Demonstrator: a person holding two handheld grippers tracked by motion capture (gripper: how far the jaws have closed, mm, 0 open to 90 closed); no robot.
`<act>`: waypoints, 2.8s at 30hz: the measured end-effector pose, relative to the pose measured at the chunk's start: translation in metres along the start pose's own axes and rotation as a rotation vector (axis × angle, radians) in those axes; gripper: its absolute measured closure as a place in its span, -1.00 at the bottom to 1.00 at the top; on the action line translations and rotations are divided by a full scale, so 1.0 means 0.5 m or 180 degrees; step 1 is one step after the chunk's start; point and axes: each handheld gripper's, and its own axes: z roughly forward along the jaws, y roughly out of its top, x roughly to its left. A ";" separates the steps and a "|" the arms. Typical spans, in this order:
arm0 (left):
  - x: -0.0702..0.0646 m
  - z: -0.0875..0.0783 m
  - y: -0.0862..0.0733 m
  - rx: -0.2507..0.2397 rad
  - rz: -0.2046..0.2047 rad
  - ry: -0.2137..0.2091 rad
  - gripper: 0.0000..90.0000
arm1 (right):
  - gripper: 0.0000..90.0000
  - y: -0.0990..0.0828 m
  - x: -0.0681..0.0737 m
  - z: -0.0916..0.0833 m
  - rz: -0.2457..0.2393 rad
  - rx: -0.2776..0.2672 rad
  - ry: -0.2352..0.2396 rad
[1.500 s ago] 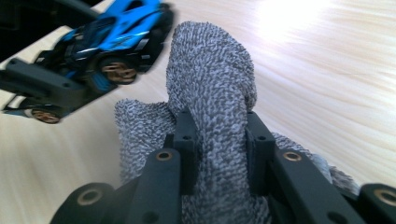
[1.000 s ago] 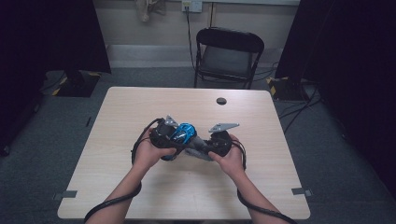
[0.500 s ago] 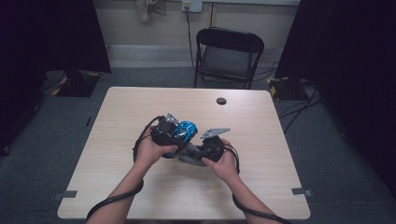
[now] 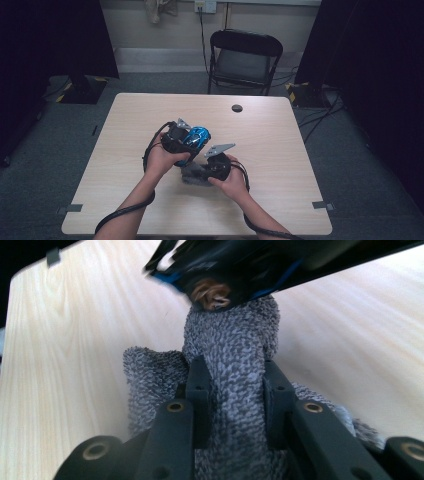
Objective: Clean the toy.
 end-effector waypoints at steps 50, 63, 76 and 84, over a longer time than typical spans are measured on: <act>-0.030 0.005 -0.033 0.0125 0.0115 -0.0178 -0.38 | 0.60 0.024 -0.093 -0.096 0.0198 -0.0206 -0.0508; -0.025 0.000 -0.017 0.0080 0.0089 -0.0127 -0.38 | 0.60 0.018 -0.059 -0.057 0.0085 -0.0127 -0.0320; -0.018 -0.003 -0.005 0.0018 0.0009 -0.0078 -0.38 | 0.60 0.005 -0.028 -0.017 0.0067 -0.0074 -0.0108; -0.008 -0.011 -0.005 -0.0046 -0.0064 -0.0054 -0.38 | 0.60 -0.005 -0.005 0.004 -0.0004 0.0067 0.0029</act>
